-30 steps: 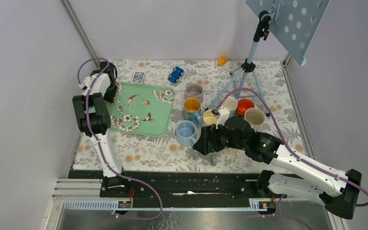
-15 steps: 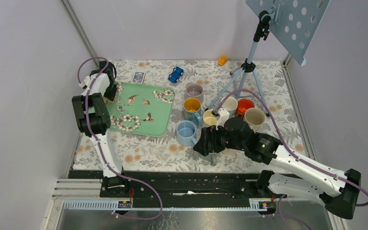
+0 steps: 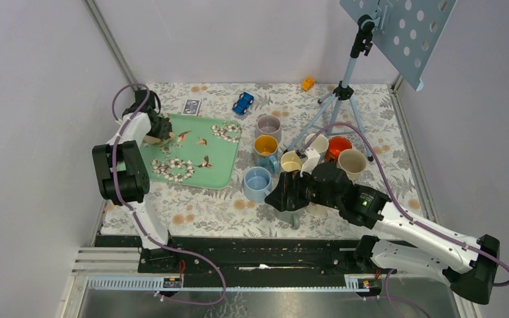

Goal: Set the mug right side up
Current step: Turn over the cup on the tray.

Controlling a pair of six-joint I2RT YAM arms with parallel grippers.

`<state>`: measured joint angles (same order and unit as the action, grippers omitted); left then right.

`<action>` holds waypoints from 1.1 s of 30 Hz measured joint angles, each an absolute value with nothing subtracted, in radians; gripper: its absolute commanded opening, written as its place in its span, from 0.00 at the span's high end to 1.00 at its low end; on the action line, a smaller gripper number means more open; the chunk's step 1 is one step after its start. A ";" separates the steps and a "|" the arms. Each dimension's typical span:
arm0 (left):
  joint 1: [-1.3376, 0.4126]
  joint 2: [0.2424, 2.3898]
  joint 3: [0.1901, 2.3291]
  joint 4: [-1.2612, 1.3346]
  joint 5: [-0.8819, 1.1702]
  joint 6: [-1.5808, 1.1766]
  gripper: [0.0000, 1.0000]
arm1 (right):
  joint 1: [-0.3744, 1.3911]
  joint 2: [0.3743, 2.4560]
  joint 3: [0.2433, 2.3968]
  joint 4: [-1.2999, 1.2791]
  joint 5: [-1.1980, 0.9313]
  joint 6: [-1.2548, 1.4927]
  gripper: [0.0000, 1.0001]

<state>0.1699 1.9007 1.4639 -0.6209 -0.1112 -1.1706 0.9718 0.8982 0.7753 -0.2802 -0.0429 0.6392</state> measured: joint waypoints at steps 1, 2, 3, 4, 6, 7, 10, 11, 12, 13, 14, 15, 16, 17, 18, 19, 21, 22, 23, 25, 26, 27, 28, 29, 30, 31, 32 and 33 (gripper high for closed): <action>0.163 1.885 1.447 -0.611 -0.091 -1.171 1.00 | 0.971 0.899 0.774 -0.272 -0.039 0.645 0.00; 0.156 1.871 1.430 -0.601 -0.075 -1.171 1.00 | 0.971 0.899 0.774 -0.265 -0.034 0.650 0.01; 0.147 1.855 1.413 -0.590 -0.060 -1.171 1.00 | 0.971 0.899 0.774 -0.252 -0.026 0.655 0.00; 0.138 1.837 1.394 -0.578 -0.042 -1.171 1.00 | 0.971 0.899 0.774 -0.242 -0.019 0.659 0.00; 0.117 1.803 1.365 -0.560 -0.006 -1.175 1.00 | 0.967 0.908 0.775 -0.215 -0.017 0.664 0.00; 0.108 1.789 1.355 -0.553 0.008 -1.176 1.00 | 0.966 0.918 0.778 -0.202 -0.018 0.667 0.00; 0.078 1.752 1.334 -0.529 0.056 -1.179 1.00 | 0.957 0.959 0.788 -0.166 -0.033 0.678 0.00; 0.069 1.741 1.329 -0.520 0.072 -1.180 1.00 | 0.951 0.974 0.792 -0.150 -0.045 0.684 0.00; 0.062 1.731 1.324 -0.509 0.085 -1.180 1.00 | 0.946 0.989 0.795 -0.135 -0.055 0.691 0.00; 0.054 1.720 1.316 -0.495 0.104 -1.182 1.00 | 0.940 0.999 0.798 -0.120 -0.068 0.698 0.00; 0.048 1.707 1.309 -0.487 0.121 -1.183 1.00 | 0.933 1.010 0.801 -0.104 -0.080 0.706 0.00; 0.044 1.690 1.298 -0.472 0.141 -1.185 1.00 | 0.926 1.018 0.801 -0.083 -0.094 0.712 0.00; 0.041 1.674 1.286 -0.460 0.160 -1.188 1.00 | 0.919 1.023 0.802 -0.064 -0.106 0.719 0.01; 0.038 1.656 1.272 -0.448 0.182 -1.190 1.00 | 0.910 1.028 0.805 -0.043 -0.120 0.727 0.00; 0.036 1.638 1.261 -0.441 0.202 -1.192 1.00 | 0.905 1.031 0.807 -0.028 -0.128 0.732 0.00; 0.034 1.618 1.250 -0.432 0.221 -1.197 1.00 | 0.897 1.036 0.812 -0.012 -0.142 0.738 0.00; 0.026 1.583 1.232 -0.416 0.255 -1.203 1.00 | 0.881 1.052 0.829 0.018 -0.169 0.743 0.00; 0.022 1.568 1.226 -0.410 0.270 -1.205 1.00 | 0.870 1.063 0.840 0.035 -0.187 0.747 0.00; 0.017 1.552 1.218 -0.399 0.285 -1.206 1.00 | 0.857 1.075 0.850 0.051 -0.205 0.748 0.00; 0.001 1.518 1.203 -0.372 0.321 -1.210 1.00 | 0.827 1.099 0.867 0.088 -0.244 0.754 0.00; -0.009 1.505 1.198 -0.362 0.339 -1.211 1.00 | 0.810 1.111 0.873 0.107 -0.264 0.756 0.00; -0.022 1.492 1.193 -0.349 0.359 -1.213 1.00 | 0.793 1.122 0.880 0.121 -0.284 0.758 0.00; -0.034 1.479 1.188 -0.335 0.381 -1.213 1.00 | 0.779 1.132 0.886 0.134 -0.303 0.760 0.00; -0.043 1.470 1.187 -0.326 0.397 -1.214 1.00 | 0.768 1.140 0.889 0.147 -0.317 0.761 0.00; -0.052 1.461 1.185 -0.315 0.417 -1.214 1.00 | 0.756 1.150 0.896 0.159 -0.336 0.763 0.00; -0.065 1.452 1.184 -0.297 0.442 -1.216 1.00 | 0.746 1.159 0.900 0.174 -0.352 0.765 0.00; -0.073 1.446 1.184 -0.282 0.462 -1.217 1.00 | 0.738 1.167 0.904 0.188 -0.367 0.769 0.00; -0.082 1.440 1.184 -0.267 0.482 -1.219 1.00 | 0.730 1.174 0.906 0.202 -0.384 0.773 0.00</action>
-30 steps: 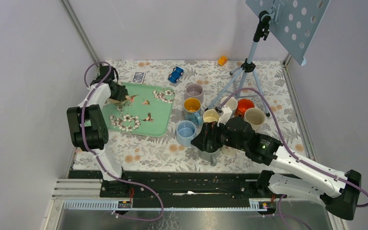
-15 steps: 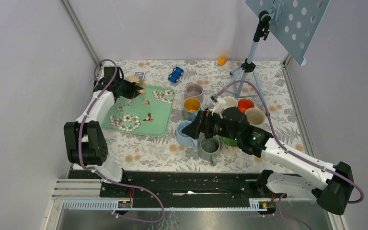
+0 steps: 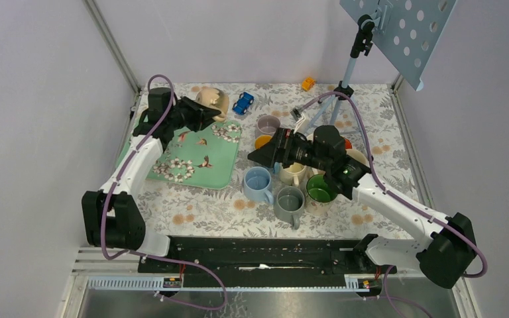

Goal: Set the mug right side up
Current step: Turn over the cup on the tray.

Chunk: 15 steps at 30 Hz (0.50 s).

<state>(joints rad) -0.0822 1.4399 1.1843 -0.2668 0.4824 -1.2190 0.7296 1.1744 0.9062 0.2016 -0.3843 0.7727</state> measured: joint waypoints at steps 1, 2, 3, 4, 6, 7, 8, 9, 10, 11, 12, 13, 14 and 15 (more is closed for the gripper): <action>-0.089 1.434 1.184 -0.253 0.500 -1.222 1.00 | 0.721 1.181 0.908 0.218 -0.398 0.778 0.00; -0.097 1.429 1.184 -0.239 0.518 -1.227 1.00 | 0.712 1.188 0.909 0.233 -0.414 0.785 0.00; -0.106 1.423 1.184 -0.223 0.536 -1.232 1.00 | 0.699 1.196 0.910 0.251 -0.432 0.795 0.00; -0.114 1.419 1.184 -0.210 0.550 -1.236 1.00 | 0.688 1.203 0.912 0.267 -0.447 0.807 0.00; -0.130 1.409 1.184 -0.179 0.577 -1.243 1.00 | 0.660 1.219 0.912 0.307 -0.476 0.830 0.00; -0.140 1.402 1.184 -0.161 0.593 -1.250 1.00 | 0.644 1.229 0.912 0.328 -0.493 0.843 0.00; -0.147 1.397 1.184 -0.147 0.604 -1.255 1.00 | 0.634 1.238 0.914 0.342 -0.503 0.854 0.00; -0.159 1.391 1.184 -0.127 0.617 -1.261 1.00 | 0.622 1.251 0.919 0.359 -0.518 0.866 0.00; -0.170 1.387 1.184 -0.109 0.629 -1.268 1.00 | 0.615 1.262 0.925 0.373 -0.527 0.874 0.00; -0.182 1.384 1.184 -0.089 0.640 -1.277 1.00 | 0.609 1.277 0.934 0.387 -0.541 0.886 0.00; -0.197 1.382 1.184 -0.066 0.653 -1.286 1.00 | 0.604 1.293 0.942 0.407 -0.550 0.896 0.00; -0.206 1.381 1.184 -0.049 0.661 -1.293 1.00 | 0.601 1.306 0.949 0.422 -0.561 0.907 0.00; -0.216 1.381 1.184 -0.029 0.671 -1.303 1.00 | 0.597 1.321 0.954 0.449 -0.574 0.924 0.00; -0.226 1.381 1.184 -0.012 0.679 -1.312 1.00 | 0.593 1.334 0.958 0.469 -0.587 0.937 0.00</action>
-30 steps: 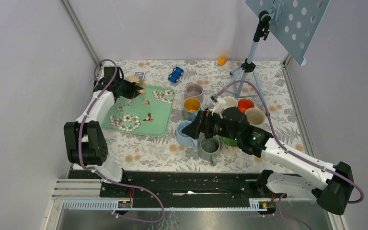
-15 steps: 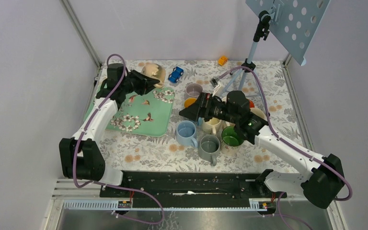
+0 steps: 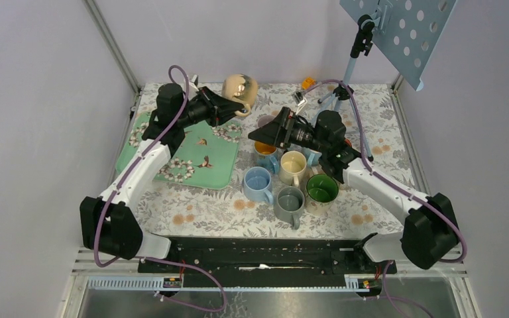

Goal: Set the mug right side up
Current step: Turn over the cup on the tray.

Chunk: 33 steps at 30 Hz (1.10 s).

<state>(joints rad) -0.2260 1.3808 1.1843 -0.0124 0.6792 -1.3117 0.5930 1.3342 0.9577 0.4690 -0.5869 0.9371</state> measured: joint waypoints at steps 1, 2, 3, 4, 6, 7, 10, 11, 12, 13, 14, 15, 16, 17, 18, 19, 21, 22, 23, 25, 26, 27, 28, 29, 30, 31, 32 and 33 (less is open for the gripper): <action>-0.237 1.381 1.184 0.004 0.690 -1.323 1.00 | 0.588 1.347 0.962 0.489 -0.595 0.951 0.00; -0.246 1.381 1.184 0.022 0.698 -1.334 1.00 | 0.580 1.364 0.967 0.517 -0.607 0.971 0.00; -0.255 1.381 1.184 0.036 0.705 -1.341 1.00 | 0.572 1.380 0.972 0.540 -0.617 0.988 0.01; -0.262 1.381 1.184 0.051 0.710 -1.349 1.00 | 0.561 1.398 0.979 0.563 -0.625 1.007 0.02; -0.278 1.381 1.184 0.079 0.721 -1.366 1.00 | 0.542 1.430 0.993 0.606 -0.639 1.042 0.04; -0.284 1.381 1.184 0.089 0.725 -1.373 1.00 | 0.532 1.449 1.004 0.629 -0.649 1.063 0.05; -0.302 1.381 1.184 0.115 0.735 -1.390 1.00 | 0.513 1.499 1.037 0.699 -0.665 1.128 0.13; -0.303 1.381 1.184 0.118 0.736 -1.392 1.00 | 0.510 1.511 1.045 0.719 -0.672 1.147 0.16; -0.310 1.381 1.184 0.130 0.739 -1.398 1.00 | 0.507 1.529 1.057 0.754 -0.676 1.178 0.19; -0.313 1.381 1.184 0.134 0.741 -1.404 1.00 | 0.506 1.539 1.064 0.773 -0.678 1.196 0.22; -0.317 1.381 1.184 0.139 0.743 -1.408 1.00 | 0.505 1.551 1.070 0.801 -0.682 1.222 0.27; -0.320 1.381 1.184 0.145 0.744 -1.413 1.00 | 0.504 1.562 1.076 0.828 -0.685 1.245 0.31; -0.323 1.381 1.184 0.151 0.745 -1.417 1.00 | 0.503 1.570 1.079 0.849 -0.690 1.262 0.34; -0.325 1.381 1.184 0.158 0.747 -1.425 1.00 | 0.503 1.578 1.080 0.873 -0.695 1.285 0.38; -0.327 1.381 1.184 0.168 0.749 -1.431 1.00 | 0.503 1.586 1.080 0.902 -0.701 1.309 0.42; -0.329 1.381 1.179 0.187 0.751 -1.443 1.00 | 0.503 1.593 1.080 0.920 -0.702 1.326 0.44; -0.329 1.381 1.164 0.236 0.759 -1.470 1.00 | 0.503 1.604 1.080 0.959 -0.704 1.362 0.48; -0.331 1.382 1.156 0.255 0.761 -1.480 1.00 | 0.503 1.607 1.080 0.976 -0.707 1.379 0.50; -0.331 1.383 1.151 0.266 0.763 -1.489 1.00 | 0.503 1.607 1.080 0.986 -0.709 1.390 0.51; -0.332 1.385 1.147 0.290 0.772 -1.506 1.00 | 0.503 1.607 1.080 0.997 -0.712 1.405 0.55; -0.332 1.385 1.147 0.300 0.775 -1.513 1.00 | 0.503 1.608 1.079 1.003 -0.714 1.412 0.58; -0.332 1.385 1.147 0.307 0.777 -1.517 1.00 | 0.503 1.608 1.080 1.009 -0.717 1.414 0.61; -0.333 1.385 1.147 0.316 0.781 -1.521 1.00 | 0.503 1.608 1.079 1.014 -0.720 1.419 0.63; -0.333 1.385 1.147 0.323 0.783 -1.524 1.00 | 0.503 1.608 1.079 1.016 -0.721 1.423 0.64; -0.333 1.385 1.145 0.331 0.786 -1.528 1.00 | 0.503 1.608 1.079 1.017 -0.723 1.427 0.64; -0.333 1.385 1.143 0.338 0.787 -1.529 1.00 | 0.503 1.608 1.079 1.021 -0.725 1.431 0.66; -0.333 1.386 1.143 0.344 0.789 -1.531 1.00 | 0.503 1.608 1.079 1.023 -0.726 1.435 0.68; -0.334 1.386 1.142 0.349 0.790 -1.532 1.00 | 0.503 1.608 1.079 1.025 -0.727 1.439 0.69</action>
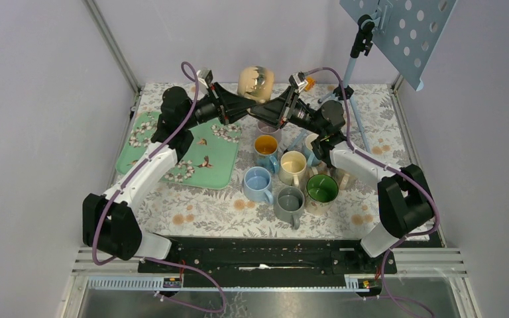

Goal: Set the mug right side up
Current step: Turn over the cup on the tray.

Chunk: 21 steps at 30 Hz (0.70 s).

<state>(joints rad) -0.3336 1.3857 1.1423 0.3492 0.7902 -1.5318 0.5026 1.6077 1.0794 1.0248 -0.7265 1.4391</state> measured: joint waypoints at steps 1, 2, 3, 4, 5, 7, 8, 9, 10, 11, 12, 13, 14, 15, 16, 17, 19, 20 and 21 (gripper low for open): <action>-0.334 1.386 1.142 0.353 0.790 -1.532 1.00 | 0.503 1.608 1.079 1.028 -0.727 1.439 0.69; -0.335 1.386 1.141 0.354 0.791 -1.532 1.00 | 0.502 1.608 1.079 1.029 -0.728 1.439 0.71; -0.335 1.386 1.141 0.356 0.791 -1.532 1.00 | 0.502 1.608 1.079 1.030 -0.728 1.441 0.74; -0.336 1.386 1.141 0.357 0.791 -1.531 1.00 | 0.502 1.608 1.079 1.029 -0.728 1.441 0.77; -0.336 1.387 1.141 0.358 0.792 -1.527 1.00 | 0.501 1.608 1.079 1.029 -0.729 1.441 0.80; -0.336 1.387 1.141 0.355 0.794 -1.514 1.00 | 0.501 1.608 1.079 1.025 -0.730 1.441 0.88; -0.336 1.387 1.141 0.352 0.797 -1.504 1.00 | 0.501 1.608 1.079 1.021 -0.734 1.439 0.96; -0.336 1.387 1.142 0.345 0.799 -1.485 1.00 | 0.501 1.608 1.079 1.019 -0.738 1.436 1.00; -0.336 1.387 1.146 0.332 0.801 -1.458 1.00 | 0.501 1.608 1.079 1.007 -0.745 1.430 1.00; -0.336 1.387 1.148 0.320 0.801 -1.433 1.00 | 0.500 1.607 1.079 0.997 -0.748 1.425 1.00; -0.336 1.387 1.152 0.304 0.802 -1.407 1.00 | 0.500 1.607 1.078 0.982 -0.752 1.417 1.00; -0.336 1.387 1.153 0.290 0.802 -1.379 1.00 | 0.499 1.607 1.076 0.970 -0.755 1.411 1.00; -0.336 1.387 1.153 0.279 0.802 -1.355 1.00 | 0.499 1.606 1.074 0.959 -0.757 1.404 1.00; -0.336 1.388 1.153 0.272 0.803 -1.337 1.00 | 0.499 1.603 1.071 0.944 -0.759 1.395 1.00; -0.336 1.389 1.153 0.264 0.805 -1.316 1.00 | 0.499 1.597 1.067 0.923 -0.761 1.385 1.00; -0.336 1.390 1.153 0.260 0.808 -1.303 1.00 | 0.498 1.591 1.066 0.904 -0.761 1.375 1.00; -0.338 1.390 1.151 0.261 0.812 -1.283 1.00 | 0.498 1.575 1.063 0.864 -0.760 1.350 1.00; -0.340 1.390 1.148 0.265 0.813 -1.275 1.00 | 0.498 1.562 1.062 0.840 -0.757 1.335 1.00; -0.343 1.390 1.143 0.275 0.814 -1.271 1.00 | 0.498 1.549 1.061 0.813 -0.753 1.318 1.00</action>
